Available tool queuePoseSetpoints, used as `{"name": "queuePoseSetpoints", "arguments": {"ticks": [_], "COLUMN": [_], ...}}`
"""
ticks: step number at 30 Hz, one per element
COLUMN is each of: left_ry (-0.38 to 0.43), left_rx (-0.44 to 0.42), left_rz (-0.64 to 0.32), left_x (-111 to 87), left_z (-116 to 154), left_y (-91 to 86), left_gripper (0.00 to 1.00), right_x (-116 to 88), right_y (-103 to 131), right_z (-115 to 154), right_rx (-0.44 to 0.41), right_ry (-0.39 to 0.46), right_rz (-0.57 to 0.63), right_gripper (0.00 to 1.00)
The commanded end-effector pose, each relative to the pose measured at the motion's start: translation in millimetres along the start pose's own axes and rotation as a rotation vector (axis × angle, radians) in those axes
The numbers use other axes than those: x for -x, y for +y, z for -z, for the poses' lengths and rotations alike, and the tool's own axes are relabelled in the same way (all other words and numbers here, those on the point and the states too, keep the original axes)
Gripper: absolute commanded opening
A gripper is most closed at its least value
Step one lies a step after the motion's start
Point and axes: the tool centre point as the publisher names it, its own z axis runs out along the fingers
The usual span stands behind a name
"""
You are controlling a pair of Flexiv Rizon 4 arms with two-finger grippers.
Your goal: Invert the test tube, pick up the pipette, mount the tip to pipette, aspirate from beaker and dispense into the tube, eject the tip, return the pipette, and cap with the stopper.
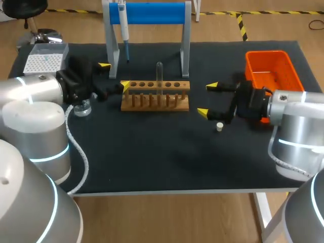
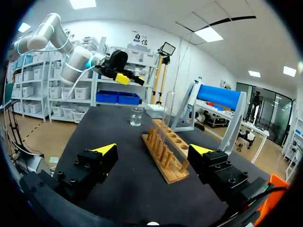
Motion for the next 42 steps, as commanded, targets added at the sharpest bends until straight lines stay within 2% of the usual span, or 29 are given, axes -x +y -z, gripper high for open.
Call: {"name": "queuePoseSetpoints", "arguments": {"ticks": [1, 9, 17, 35, 42], "left_ry": [-0.001, 0.026, 0.014, 0.014, 0.014], "left_rx": [-0.027, -0.002, 0.028, 0.028, 0.028], "left_rz": [0.021, 0.021, 0.041, 0.041, 0.041], "left_x": [3.4, 0.3, -0.8, -0.8, -0.8], "left_z": [0.0, -0.3, 0.7, 0.7, 0.7], "left_y": [14.3, 19.6, 22.5, 22.5, 22.5], "left_gripper": [1.00, 1.00, 1.00, 1.00, 1.00], "right_x": [-0.9, -0.9, -0.9, -0.9, 15.4], "right_y": [0.0, 0.0, 0.0, 0.0, 10.6], "right_z": [0.5, 0.5, 0.5, 0.5, -24.7], "right_rx": [0.000, 0.000, 0.000, 0.000, 0.053], "right_ry": [-0.003, -0.003, -0.003, -0.003, 0.087], "right_rz": [0.000, 0.000, 0.000, 0.000, 0.002], "right_gripper": [1.00, 1.00, 1.00, 1.00, 1.00]}}
